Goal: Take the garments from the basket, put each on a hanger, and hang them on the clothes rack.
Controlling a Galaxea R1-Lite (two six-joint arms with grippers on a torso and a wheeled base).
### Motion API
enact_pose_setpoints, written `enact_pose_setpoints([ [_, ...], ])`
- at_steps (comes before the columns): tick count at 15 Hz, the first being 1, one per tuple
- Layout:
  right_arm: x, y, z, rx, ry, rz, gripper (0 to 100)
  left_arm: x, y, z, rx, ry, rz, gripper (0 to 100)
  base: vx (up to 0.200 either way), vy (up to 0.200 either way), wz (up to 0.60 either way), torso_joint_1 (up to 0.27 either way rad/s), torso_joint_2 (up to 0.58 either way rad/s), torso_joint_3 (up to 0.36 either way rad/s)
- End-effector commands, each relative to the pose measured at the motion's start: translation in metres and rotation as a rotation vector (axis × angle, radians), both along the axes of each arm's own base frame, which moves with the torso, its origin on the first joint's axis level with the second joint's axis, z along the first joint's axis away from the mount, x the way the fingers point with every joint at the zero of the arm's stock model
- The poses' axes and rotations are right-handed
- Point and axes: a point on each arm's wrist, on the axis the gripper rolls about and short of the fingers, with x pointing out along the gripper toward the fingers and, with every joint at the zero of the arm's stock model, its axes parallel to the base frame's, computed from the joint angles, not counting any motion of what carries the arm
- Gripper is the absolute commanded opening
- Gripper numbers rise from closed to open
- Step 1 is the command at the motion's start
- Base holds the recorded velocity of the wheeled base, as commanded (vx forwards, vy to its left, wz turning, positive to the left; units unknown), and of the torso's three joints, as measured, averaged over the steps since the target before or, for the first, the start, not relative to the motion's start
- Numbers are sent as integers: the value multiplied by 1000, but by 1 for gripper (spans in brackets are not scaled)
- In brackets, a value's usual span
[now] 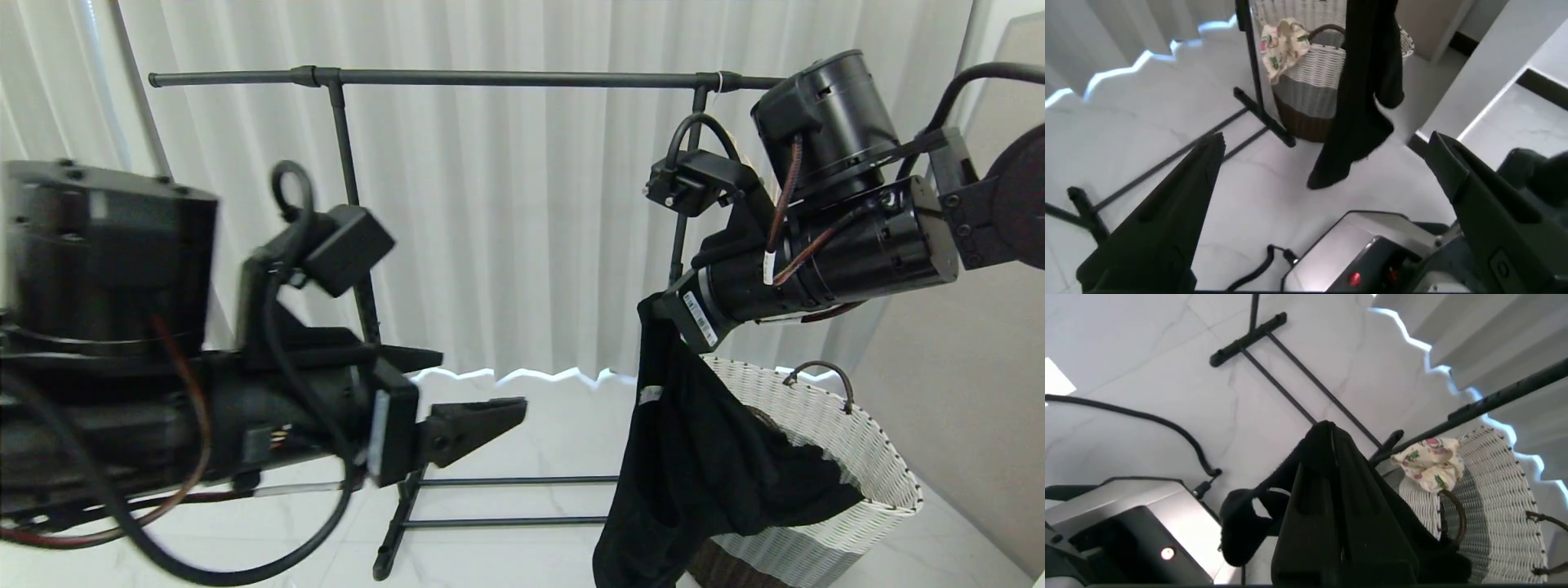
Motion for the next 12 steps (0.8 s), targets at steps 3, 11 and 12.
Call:
enact_pose_setpoints([
  [3, -8, -1, 8, 20, -16, 15, 0, 49, -92, -33, 77, 87, -65, 100, 0, 0, 0, 0, 0, 0],
  [11, -11, -4, 12, 37, -14, 5, 0, 85, -115, -89, 147, 153, 24, 100, 0, 0, 0, 0, 0, 0],
  [12, -10, -5, 12, 37, -14, 3, 0, 85, -114, -89, 141, 166, 34, 100, 0, 0, 0, 0, 0, 0],
])
